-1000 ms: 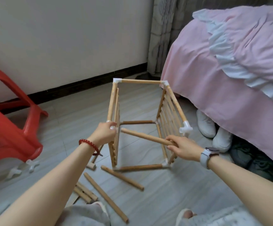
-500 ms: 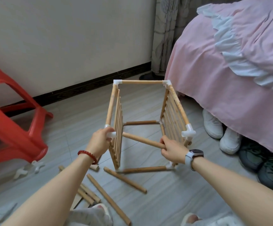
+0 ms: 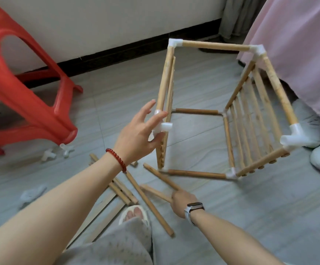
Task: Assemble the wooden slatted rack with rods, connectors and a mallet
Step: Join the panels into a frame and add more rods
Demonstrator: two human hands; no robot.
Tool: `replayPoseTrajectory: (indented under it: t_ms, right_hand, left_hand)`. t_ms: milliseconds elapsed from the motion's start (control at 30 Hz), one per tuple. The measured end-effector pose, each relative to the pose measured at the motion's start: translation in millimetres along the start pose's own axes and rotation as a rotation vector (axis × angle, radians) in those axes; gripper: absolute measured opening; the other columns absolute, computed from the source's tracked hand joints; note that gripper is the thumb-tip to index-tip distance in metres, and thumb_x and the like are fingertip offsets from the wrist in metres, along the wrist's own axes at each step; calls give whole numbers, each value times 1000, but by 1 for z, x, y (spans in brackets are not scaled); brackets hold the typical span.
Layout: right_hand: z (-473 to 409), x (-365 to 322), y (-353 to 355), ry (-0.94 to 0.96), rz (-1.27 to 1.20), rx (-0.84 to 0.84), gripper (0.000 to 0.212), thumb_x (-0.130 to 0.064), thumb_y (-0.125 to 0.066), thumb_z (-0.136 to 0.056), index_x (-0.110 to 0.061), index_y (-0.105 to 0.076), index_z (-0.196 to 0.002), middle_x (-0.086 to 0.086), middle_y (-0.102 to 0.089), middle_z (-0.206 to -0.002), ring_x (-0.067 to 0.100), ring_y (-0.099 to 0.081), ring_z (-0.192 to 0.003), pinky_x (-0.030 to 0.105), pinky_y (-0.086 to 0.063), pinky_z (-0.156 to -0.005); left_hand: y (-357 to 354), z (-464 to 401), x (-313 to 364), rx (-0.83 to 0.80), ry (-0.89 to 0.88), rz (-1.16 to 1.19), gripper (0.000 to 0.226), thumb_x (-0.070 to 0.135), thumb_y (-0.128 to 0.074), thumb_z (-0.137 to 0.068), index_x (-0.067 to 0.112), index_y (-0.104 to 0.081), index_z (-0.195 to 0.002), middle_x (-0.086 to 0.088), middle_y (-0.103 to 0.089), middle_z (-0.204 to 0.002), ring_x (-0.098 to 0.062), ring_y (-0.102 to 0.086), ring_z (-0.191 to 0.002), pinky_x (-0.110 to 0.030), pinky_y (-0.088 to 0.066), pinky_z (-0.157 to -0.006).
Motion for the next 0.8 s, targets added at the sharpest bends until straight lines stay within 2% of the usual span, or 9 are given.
replayPoseTrajectory:
  t_ms: [100, 200, 333, 467, 533, 633, 733, 800]
  right_hand:
    - [-31, -10, -20, 13, -44, 7, 25, -14, -38, -95, -9, -54, -113, 13, -61, -114, 31, -59, -102, 35, -44, -73]
    - [-51, -14, -27, 31, -64, 28, 27, -17, -37, -96, -9, -53, -116, 13, -56, -122, 31, -53, -111, 37, -45, -82]
    - [-64, -2, -15, 4, -1, 159, 37, -16, -37, -97, -8, -39, -134, 11, -43, -134, 28, -39, -124, 38, -41, -90]
    - [-76, 15, -15, -78, 57, 96, 37, -14, -37, -97, -10, -36, -134, 11, -44, -133, 29, -43, -121, 39, -42, -90]
    - [-75, 11, -21, -67, 89, 62, 39, -6, -32, -95, -9, -35, -134, 14, -46, -131, 31, -47, -118, 40, -43, -89]
    - [-69, 11, -21, -87, -9, -6, 40, -3, -31, -94, -7, -32, -134, 16, -48, -128, 33, -53, -112, 41, -45, -84]
    - [-48, 25, 6, -69, -105, -87, 41, -12, -37, -93, -8, -32, -134, 15, -56, -119, 31, -58, -105, 33, -42, -71]
    - [-26, 36, 44, 16, -98, -27, 37, -23, -41, -92, -17, -38, -129, 10, -61, -113, 30, -60, -99, 30, -37, -67]
  left_hand:
    - [-6, 4, -9, 102, -62, 6, 46, 27, -60, -83, 18, -46, -126, -17, -36, -146, -30, -52, -119, -29, -53, -77]
    - [-12, 6, -12, 164, -85, 32, 47, 20, -64, -82, 15, -47, -126, -14, -43, -143, -29, -44, -131, -34, -53, -88]
    - [-16, 7, -13, 192, -80, 74, 49, 16, -64, -79, 13, -49, -125, -13, -46, -141, -28, -48, -127, -37, -54, -88]
    - [-14, 2, -12, 219, -82, 95, 49, 14, -63, -79, 11, -49, -126, -13, -47, -140, -28, -53, -123, -36, -54, -88]
    - [-15, 4, -13, 219, -75, 90, 50, 15, -63, -79, 11, -49, -127, -13, -47, -139, -28, -53, -122, -36, -54, -87]
    - [-15, 6, -17, 217, -67, 82, 52, 16, -63, -78, 12, -47, -128, -11, -47, -139, -27, -55, -120, -36, -56, -82]
    - [-16, 7, -20, 200, -63, 59, 53, 17, -64, -77, 11, -50, -128, -10, -47, -140, -26, -56, -118, -35, -56, -80]
    - [-17, 8, -21, 174, -62, 19, 53, 17, -66, -76, 8, -55, -127, -9, -48, -140, -26, -57, -116, -32, -56, -81]
Point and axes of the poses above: each hand's wrist, its own z-axis away from the middle knuckle, its own y-axis out of the back of the hand, x = y × z, the point moved 7 cm from there along -z, towards the middle knuckle
